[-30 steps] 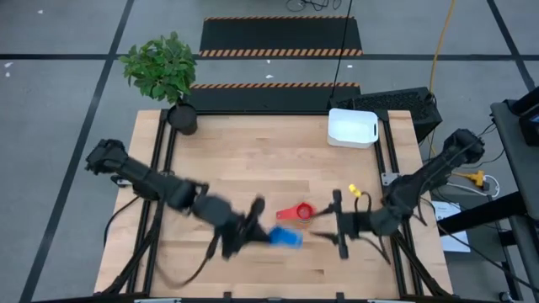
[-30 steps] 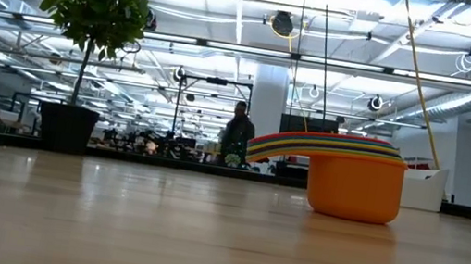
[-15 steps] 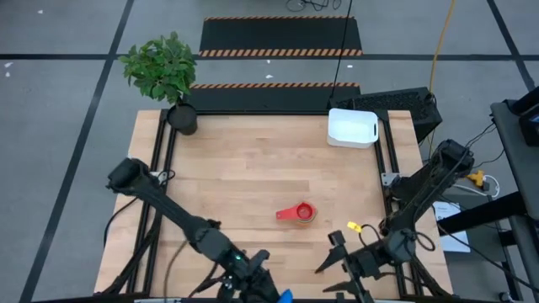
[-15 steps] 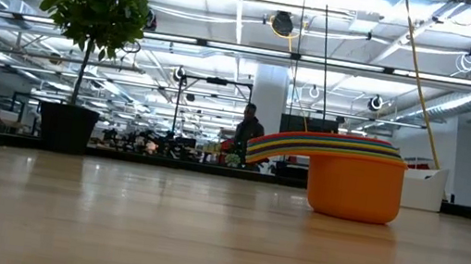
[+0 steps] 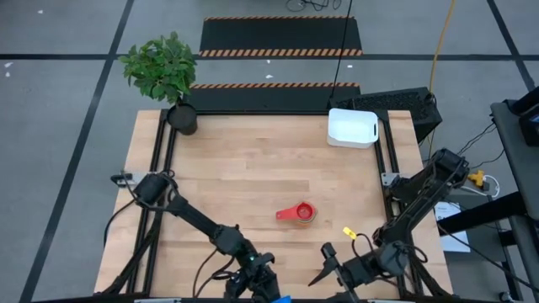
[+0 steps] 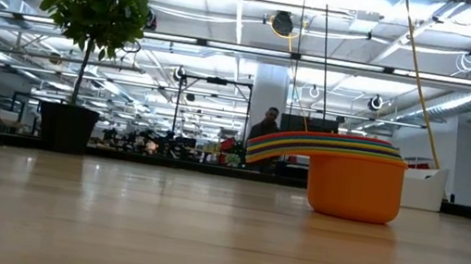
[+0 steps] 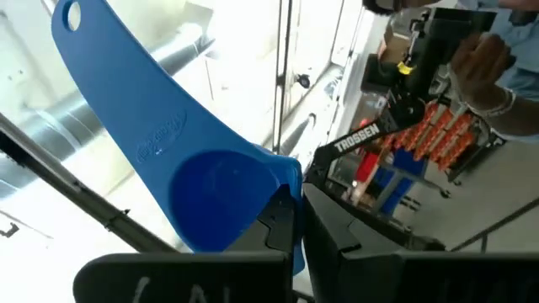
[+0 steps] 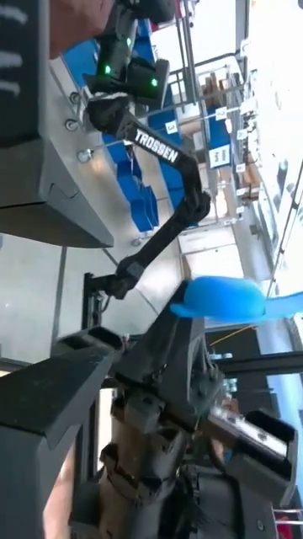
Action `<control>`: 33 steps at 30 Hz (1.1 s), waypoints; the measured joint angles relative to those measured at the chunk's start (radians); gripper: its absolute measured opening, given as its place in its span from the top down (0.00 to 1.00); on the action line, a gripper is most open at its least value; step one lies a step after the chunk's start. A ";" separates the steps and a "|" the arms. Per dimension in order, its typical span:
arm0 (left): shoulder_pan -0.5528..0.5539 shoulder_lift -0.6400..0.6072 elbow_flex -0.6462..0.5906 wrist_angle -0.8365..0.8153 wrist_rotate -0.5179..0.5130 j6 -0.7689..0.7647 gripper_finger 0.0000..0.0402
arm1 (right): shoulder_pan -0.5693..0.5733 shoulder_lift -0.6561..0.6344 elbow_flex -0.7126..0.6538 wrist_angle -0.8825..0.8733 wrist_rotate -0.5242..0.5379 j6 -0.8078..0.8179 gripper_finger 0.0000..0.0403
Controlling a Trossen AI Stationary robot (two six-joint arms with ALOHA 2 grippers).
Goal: Nest measuring cups in basket
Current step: Stack the blue measuring on top of the red measuring cup
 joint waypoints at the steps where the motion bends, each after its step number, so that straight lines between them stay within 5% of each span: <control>1: -0.004 0.012 0.000 0.013 0.000 0.003 0.98 | -0.004 0.006 0.000 -0.001 0.000 0.009 0.51; 21: -0.013 0.045 0.000 -0.133 -0.117 -0.088 0.97 | -0.088 0.097 0.000 0.027 -0.142 0.151 0.51; 33: 0.021 0.045 0.000 -0.133 -0.086 -0.153 0.98 | -0.088 0.097 0.000 0.019 -0.158 0.107 0.51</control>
